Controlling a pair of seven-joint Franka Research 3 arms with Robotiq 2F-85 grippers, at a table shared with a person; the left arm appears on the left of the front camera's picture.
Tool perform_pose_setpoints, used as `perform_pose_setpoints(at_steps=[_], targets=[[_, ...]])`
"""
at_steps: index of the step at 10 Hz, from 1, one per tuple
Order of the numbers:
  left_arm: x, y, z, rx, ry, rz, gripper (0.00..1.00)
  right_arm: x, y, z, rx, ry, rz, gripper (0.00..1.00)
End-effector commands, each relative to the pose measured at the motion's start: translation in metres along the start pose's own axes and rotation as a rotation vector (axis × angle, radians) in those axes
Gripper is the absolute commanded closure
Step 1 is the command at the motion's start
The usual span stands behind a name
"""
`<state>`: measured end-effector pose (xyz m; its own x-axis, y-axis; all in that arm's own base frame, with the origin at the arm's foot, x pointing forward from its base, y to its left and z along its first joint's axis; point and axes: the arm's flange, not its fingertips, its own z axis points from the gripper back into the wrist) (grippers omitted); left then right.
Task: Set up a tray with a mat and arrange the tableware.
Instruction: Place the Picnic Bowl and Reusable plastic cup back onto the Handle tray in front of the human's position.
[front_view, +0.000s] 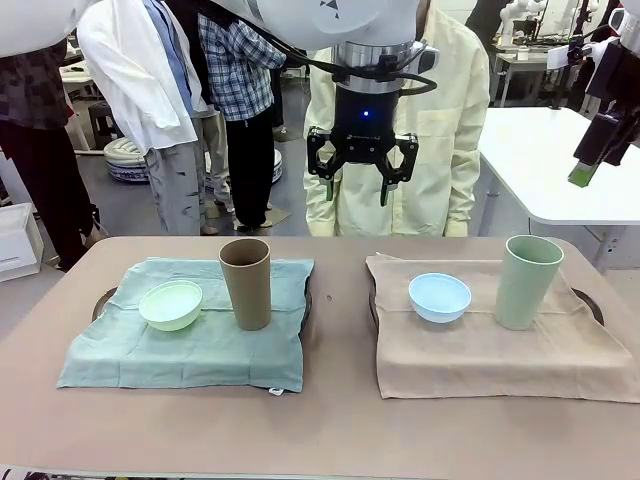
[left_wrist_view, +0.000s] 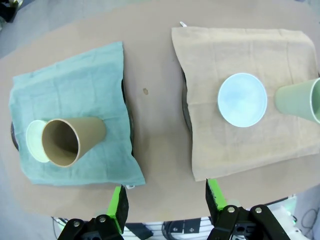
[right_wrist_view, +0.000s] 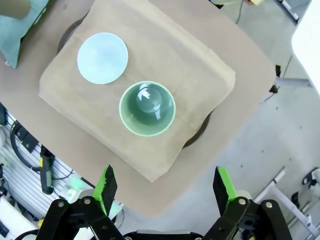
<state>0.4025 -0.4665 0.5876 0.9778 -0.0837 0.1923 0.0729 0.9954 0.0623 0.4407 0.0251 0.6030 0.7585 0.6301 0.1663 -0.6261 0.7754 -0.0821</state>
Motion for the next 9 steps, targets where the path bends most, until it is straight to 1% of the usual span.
perform_pose_setpoints(at_steps=[1,7,8,9], targets=[[0.001,0.001,0.000,-0.014,-0.005,-0.001,0.18,-0.002,0.000,-0.002,-0.018,0.013,-0.006,0.00],[0.001,0.001,0.000,-0.014,-0.005,-0.001,0.18,-0.002,0.000,-0.002,-0.018,0.013,-0.006,0.00],[-0.001,-0.001,0.000,-0.001,0.000,-0.002,0.18,0.000,0.000,0.000,0.000,0.000,0.000,0.00],[-0.014,0.017,0.003,-0.039,-0.015,0.014,0.18,0.001,-0.002,-0.004,-0.009,0.010,-0.001,0.00]])
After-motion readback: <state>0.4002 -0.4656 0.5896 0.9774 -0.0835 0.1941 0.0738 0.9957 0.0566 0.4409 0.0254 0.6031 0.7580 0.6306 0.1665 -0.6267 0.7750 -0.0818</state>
